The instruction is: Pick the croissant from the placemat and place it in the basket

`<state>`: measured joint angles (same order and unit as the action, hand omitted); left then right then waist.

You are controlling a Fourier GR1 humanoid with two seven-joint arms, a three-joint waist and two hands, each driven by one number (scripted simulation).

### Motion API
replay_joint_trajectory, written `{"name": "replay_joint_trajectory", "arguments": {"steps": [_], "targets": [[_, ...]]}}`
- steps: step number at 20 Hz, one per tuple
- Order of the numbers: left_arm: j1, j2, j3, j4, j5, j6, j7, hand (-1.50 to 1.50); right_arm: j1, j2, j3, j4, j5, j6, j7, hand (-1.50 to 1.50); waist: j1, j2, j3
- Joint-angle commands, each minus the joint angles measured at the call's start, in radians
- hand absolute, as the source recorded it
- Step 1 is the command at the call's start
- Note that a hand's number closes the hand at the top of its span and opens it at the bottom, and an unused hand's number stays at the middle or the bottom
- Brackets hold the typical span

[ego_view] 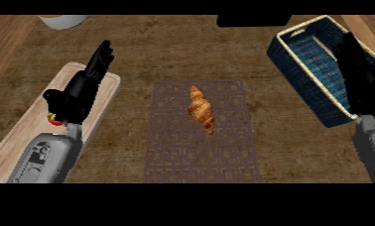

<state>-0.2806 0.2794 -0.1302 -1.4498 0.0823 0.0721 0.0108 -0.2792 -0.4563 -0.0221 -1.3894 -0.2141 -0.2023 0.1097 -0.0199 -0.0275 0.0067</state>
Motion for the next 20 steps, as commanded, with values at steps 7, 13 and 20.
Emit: {"name": "replay_joint_trajectory", "arguments": {"steps": [7, 13, 20], "targets": [[0.13, -0.103, 0.047, -0.083, 0.047, 0.099, -0.027, 0.0, -0.049, 0.128, 0.376, -0.317, 0.236, 0.001, -0.08, 1.5, 0.089, 0.013, -0.015], [0.205, -0.135, 0.017, -0.119, 0.027, 0.125, -0.041, 0.0, -0.057, 0.448, 0.642, -0.159, 0.607, -0.462, 0.101, -1.5, 0.057, 0.019, -0.011], [0.218, -0.113, 0.049, -0.143, 0.036, 0.135, -0.019, 0.0, -0.144, 0.388, 0.557, 0.0, 0.983, -0.488, 0.527, -1.5, -0.001, -0.004, -0.02]]}}
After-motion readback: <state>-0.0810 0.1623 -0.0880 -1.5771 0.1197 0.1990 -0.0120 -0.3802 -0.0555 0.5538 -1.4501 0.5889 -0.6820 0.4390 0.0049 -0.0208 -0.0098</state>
